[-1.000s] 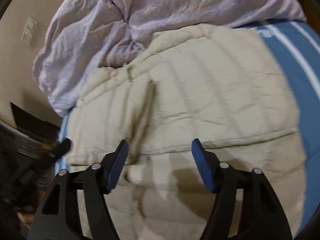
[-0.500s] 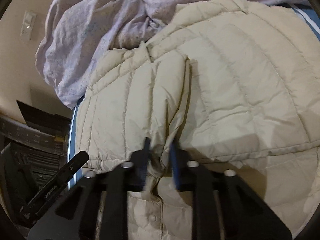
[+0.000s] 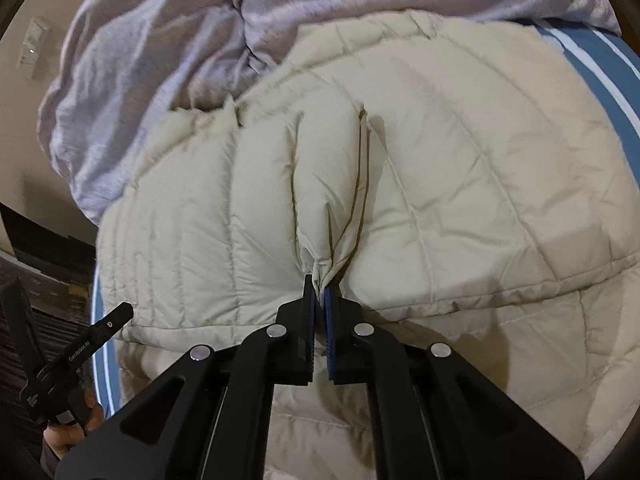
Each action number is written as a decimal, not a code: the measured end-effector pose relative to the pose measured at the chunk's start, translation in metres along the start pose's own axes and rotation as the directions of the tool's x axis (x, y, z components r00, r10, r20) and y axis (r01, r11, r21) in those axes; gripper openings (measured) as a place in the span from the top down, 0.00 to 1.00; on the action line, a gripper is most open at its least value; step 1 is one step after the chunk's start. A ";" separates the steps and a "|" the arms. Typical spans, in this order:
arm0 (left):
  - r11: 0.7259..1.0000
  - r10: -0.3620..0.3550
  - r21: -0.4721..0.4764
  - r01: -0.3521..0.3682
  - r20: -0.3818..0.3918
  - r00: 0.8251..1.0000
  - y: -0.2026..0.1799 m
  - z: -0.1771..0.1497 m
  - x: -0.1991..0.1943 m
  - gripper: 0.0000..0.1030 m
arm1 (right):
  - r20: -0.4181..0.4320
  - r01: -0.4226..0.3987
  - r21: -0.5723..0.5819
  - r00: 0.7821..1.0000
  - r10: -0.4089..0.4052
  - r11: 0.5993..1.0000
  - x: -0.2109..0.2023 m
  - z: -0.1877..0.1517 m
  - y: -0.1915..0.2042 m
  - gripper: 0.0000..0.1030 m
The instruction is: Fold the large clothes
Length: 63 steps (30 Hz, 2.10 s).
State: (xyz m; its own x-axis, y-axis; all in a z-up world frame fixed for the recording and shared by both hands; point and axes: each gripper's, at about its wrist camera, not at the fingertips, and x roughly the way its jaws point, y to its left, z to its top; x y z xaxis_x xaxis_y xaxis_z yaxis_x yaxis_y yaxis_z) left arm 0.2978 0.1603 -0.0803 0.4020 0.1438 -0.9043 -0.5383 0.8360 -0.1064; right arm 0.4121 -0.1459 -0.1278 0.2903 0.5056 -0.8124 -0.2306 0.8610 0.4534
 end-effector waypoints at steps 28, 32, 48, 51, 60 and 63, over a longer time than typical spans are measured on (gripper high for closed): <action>0.996 -0.075 -0.053 0.079 0.072 0.995 0.110 -0.130 -0.084 0.41 | 0.163 0.089 0.024 0.982 -0.092 0.996 -0.131 -0.107 -0.114 0.36; 0.993 -0.080 -0.076 0.085 0.070 0.994 0.130 -0.156 -0.089 0.41 | 0.177 0.115 0.090 0.976 -0.129 0.989 -0.150 -0.137 -0.152 0.36; 0.970 -0.186 -0.142 0.198 0.093 0.978 0.151 -0.221 -0.093 0.42 | 0.189 0.065 0.144 0.978 -0.092 0.987 -0.160 -0.207 -0.189 0.42; 0.968 -0.198 -0.135 0.210 0.093 0.976 0.147 -0.225 -0.095 0.45 | 0.184 0.035 0.141 0.981 -0.061 0.989 -0.160 -0.212 -0.190 0.55; 0.958 -0.230 -0.149 0.244 0.105 0.967 0.142 -0.240 -0.098 0.60 | 0.169 -0.021 0.096 0.986 0.005 0.995 -0.156 -0.228 -0.181 0.71; 0.950 -0.249 -0.165 0.264 0.109 0.962 0.143 -0.244 -0.099 0.64 | 0.160 -0.041 0.099 0.987 0.025 0.994 -0.155 -0.229 -0.180 0.82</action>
State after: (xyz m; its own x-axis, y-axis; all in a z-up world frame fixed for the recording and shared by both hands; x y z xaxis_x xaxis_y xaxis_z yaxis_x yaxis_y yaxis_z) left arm 0.0002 0.1361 -0.1075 0.6016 -0.0118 -0.7987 -0.5273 0.7452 -0.4082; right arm 0.1957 -0.3922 -0.1680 0.4296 0.5291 -0.7318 -0.1489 0.8408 0.5205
